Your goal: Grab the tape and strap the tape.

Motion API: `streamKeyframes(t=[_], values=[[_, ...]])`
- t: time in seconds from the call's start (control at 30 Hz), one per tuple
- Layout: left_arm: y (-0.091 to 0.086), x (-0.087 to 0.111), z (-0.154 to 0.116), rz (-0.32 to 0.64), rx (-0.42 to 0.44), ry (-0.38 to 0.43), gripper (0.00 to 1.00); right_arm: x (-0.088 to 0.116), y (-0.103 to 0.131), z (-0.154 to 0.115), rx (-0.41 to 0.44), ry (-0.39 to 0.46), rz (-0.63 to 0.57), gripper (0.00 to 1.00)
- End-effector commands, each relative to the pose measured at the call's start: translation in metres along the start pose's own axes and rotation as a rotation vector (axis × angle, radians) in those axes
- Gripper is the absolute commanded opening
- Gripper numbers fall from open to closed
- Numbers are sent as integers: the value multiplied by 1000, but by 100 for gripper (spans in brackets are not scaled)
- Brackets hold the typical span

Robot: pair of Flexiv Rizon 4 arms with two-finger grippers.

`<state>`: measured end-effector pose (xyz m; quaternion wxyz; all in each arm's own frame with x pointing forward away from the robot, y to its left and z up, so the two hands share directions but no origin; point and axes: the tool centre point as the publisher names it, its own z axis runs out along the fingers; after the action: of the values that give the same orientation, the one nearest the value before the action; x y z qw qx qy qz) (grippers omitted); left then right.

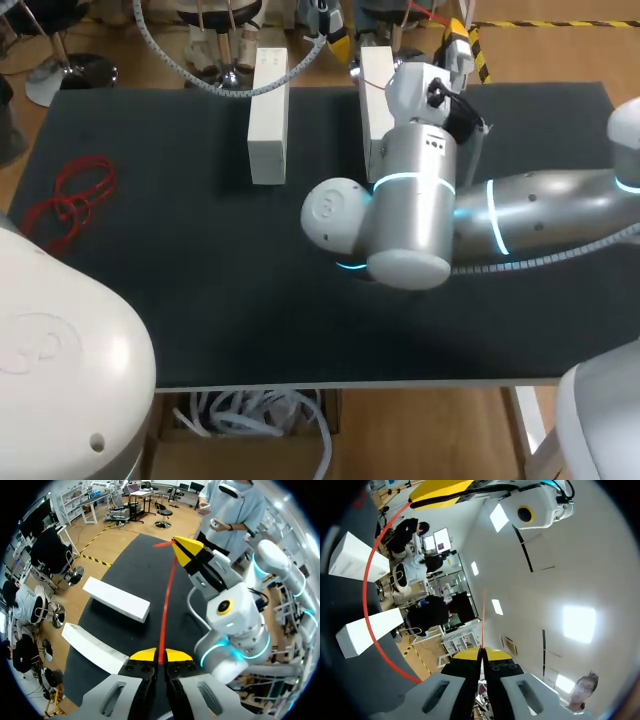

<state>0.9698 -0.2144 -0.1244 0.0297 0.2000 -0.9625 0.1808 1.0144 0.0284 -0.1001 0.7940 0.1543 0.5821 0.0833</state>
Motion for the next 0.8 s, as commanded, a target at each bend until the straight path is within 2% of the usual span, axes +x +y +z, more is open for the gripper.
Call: streamKeyframes(t=[0.03,0.2,0.4,0.53,0.8], values=[[-1,0,-1,-2,-3,-1,0,-13,-20,7,-134,48,-4,0],[-1,0,-1,-2,-3,-1,0,-16,-27,8,-238,87,-33,0],[-1,0,-1,-2,-3,-1,0,-22,-26,7,-316,145,-94,0],[-1,0,-1,-2,-3,-1,0,-21,-16,10,-297,171,-84,0],[-1,0,-1,-2,-3,-1,0,-21,-16,10,-297,171,-84,0]])
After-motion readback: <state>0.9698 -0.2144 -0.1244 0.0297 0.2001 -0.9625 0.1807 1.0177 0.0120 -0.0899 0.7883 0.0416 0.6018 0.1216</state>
